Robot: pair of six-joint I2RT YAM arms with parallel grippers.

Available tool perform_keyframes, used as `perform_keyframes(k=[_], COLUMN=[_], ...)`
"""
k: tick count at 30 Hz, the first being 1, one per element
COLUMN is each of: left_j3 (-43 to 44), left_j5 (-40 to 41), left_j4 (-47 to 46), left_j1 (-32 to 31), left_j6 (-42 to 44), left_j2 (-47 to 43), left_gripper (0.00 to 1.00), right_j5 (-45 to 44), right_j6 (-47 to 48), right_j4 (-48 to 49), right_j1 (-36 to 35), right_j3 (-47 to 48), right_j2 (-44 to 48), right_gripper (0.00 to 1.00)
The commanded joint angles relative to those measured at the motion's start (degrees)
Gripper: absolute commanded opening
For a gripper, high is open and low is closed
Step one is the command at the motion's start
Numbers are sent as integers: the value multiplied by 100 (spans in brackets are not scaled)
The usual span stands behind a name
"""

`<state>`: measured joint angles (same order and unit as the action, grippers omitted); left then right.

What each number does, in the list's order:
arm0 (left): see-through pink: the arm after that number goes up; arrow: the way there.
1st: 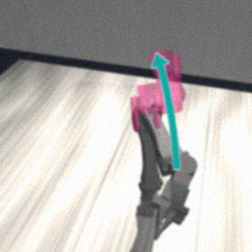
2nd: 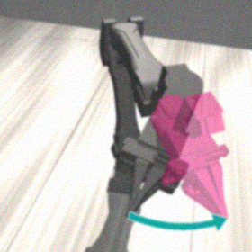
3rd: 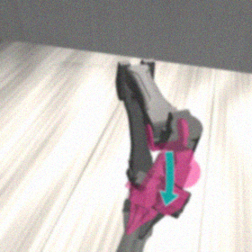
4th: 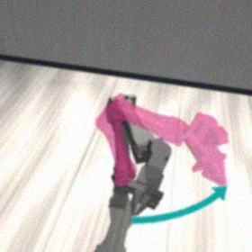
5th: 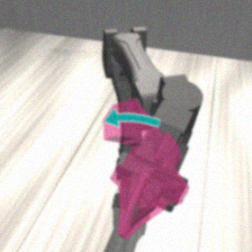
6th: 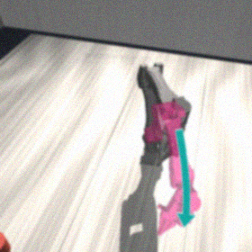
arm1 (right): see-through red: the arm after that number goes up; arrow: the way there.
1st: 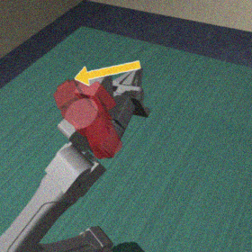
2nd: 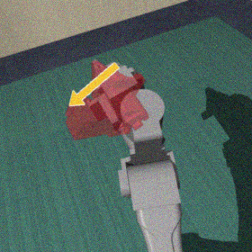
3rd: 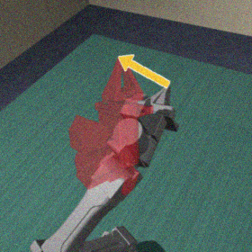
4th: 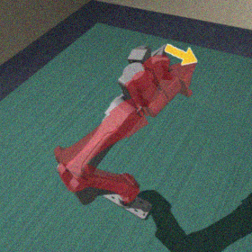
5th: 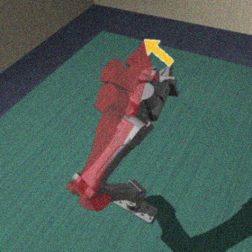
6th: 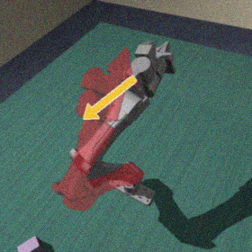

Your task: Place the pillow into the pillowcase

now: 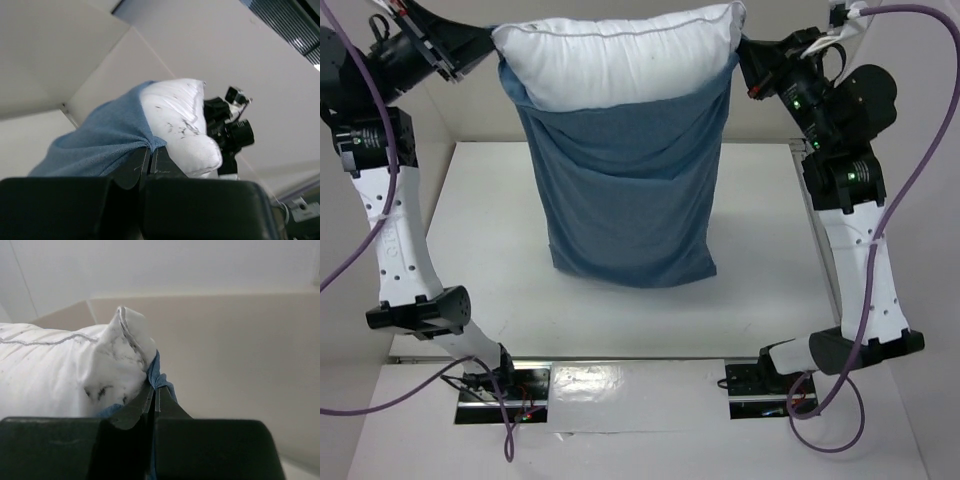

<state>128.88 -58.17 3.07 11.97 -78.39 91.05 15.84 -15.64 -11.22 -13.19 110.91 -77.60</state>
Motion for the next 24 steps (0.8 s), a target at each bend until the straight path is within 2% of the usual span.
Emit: perform_keyframes(k=[1,3,4,6,7,8,10,13,14,15,16,17,18,20,21,23,24], left_j3=[1192,510,37,-414,-1234,-1738,-2531,-1879,-1223,-825,-342,446,619,334,131,-579,-679], left_j5=[736,981,1070,1071,975,887,694,439,551,622,623,675,676,737,737,737,615], left_j4=[-682,-1506,-1346,-750,-747,-947,-1376,-1712,-1800,-2080,-2082,-2152,-2657,-3589,-3933,-4122,-3782], left_j1=[340,508,508,508,508,508,508,508,587,709,876,1321,1569,2148,2222,2118,2047], left_j6=[-226,-352,-257,279,280,185,-35,-606,-799,-1123,-1300,-1537,-2279,-3187,-3696,-3667,-3092], left_j2=[-174,-725,-850,-974,-1114,-1194,-1247,-844,-791,-686,-580,-466,-378,-324,-324,-525,-596], left_gripper=[0,0,0,0,0,0,0,0,0,0,0,0,0,0,0,0,0], right_j5=[-177,-361,-527,-529,-459,-459,-519,-406,-406,-354,-353,-414,-615,-888,-1159,-1380,-1451], right_j6=[-18,-79,-80,-80,-80,-80,-80,-80,-80,-10,-9,-9,121,262,437,614,676], right_j4=[1576,1711,1711,1116,957,877,815,894,894,816,815,945,1060,1254,1254,896,642], right_j1=[80,80,80,80,80,28,27,299,352,413,414,414,414,414,414,414,353], right_j3=[733,170,-311,-762,-1077,-1785,-2143,-1050,16,531,919,1167,1300,1179,865,556,319], right_j2=[586,816,878,800,799,799,799,712,494,387,325,325,447,658,824,826,774], right_gripper=[0,0,0,0,0,0,0,0,0,0,0,0,0,0,0,0,0])
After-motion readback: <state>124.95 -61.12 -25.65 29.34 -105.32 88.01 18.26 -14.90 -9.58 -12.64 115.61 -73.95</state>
